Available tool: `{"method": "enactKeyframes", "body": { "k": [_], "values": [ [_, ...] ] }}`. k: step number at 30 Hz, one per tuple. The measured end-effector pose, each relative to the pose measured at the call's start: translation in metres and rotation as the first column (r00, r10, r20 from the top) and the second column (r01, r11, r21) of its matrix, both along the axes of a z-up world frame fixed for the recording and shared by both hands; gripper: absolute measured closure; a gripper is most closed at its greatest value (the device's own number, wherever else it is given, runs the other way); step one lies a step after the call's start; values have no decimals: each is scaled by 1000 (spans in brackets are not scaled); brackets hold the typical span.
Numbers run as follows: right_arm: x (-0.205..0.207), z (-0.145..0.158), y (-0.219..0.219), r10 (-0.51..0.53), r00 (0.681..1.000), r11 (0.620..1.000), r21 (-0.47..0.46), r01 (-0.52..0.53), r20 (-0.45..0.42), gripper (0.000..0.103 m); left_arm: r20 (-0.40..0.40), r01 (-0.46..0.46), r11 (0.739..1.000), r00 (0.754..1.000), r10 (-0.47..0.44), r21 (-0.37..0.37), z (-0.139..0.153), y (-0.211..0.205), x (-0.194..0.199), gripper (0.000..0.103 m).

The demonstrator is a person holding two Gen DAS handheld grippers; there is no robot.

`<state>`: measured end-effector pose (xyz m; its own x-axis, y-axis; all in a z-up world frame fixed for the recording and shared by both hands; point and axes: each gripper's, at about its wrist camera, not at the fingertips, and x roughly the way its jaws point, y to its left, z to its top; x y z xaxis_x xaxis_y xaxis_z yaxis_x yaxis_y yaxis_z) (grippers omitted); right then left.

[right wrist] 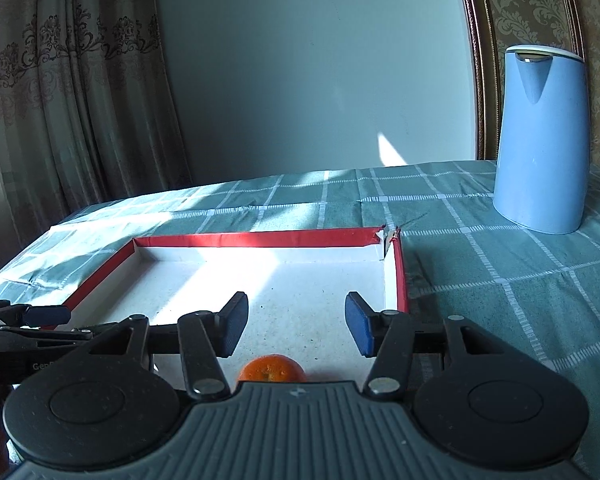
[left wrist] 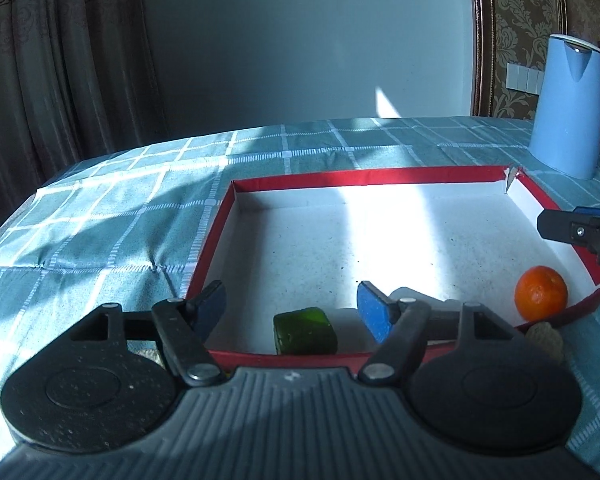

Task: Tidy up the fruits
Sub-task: 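Withdraw both grippers from the tray back toward the remaining items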

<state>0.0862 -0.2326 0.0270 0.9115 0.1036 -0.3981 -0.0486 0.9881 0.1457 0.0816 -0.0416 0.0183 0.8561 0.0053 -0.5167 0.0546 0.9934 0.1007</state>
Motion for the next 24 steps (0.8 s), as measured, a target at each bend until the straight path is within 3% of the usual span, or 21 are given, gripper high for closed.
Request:
{"method": "enactKeyframes", "body": {
  "k": [4,6,9,17,24],
  "values": [
    [-12,1,1,5,1000,1000,1,-5,26,50,143,16,999,990,-20,29,9,-3,-32,23],
    [-17,1,3,7,999,1000,-8,-7,42,50,200,29,999,979,-32,18,13,-1,-49,12],
    [-27,0,10,13,998,999,-48,-10,66,50,261,37,999,964,-40,15,13,4,-71,7],
    [-62,-8,22,63,992,995,-90,-54,107,50,260,76,997,963,-77,15,2,11,-109,7],
    [-90,-17,22,52,990,992,-123,-36,128,50,240,96,995,966,-98,21,-5,13,-118,6]
  ]
}}
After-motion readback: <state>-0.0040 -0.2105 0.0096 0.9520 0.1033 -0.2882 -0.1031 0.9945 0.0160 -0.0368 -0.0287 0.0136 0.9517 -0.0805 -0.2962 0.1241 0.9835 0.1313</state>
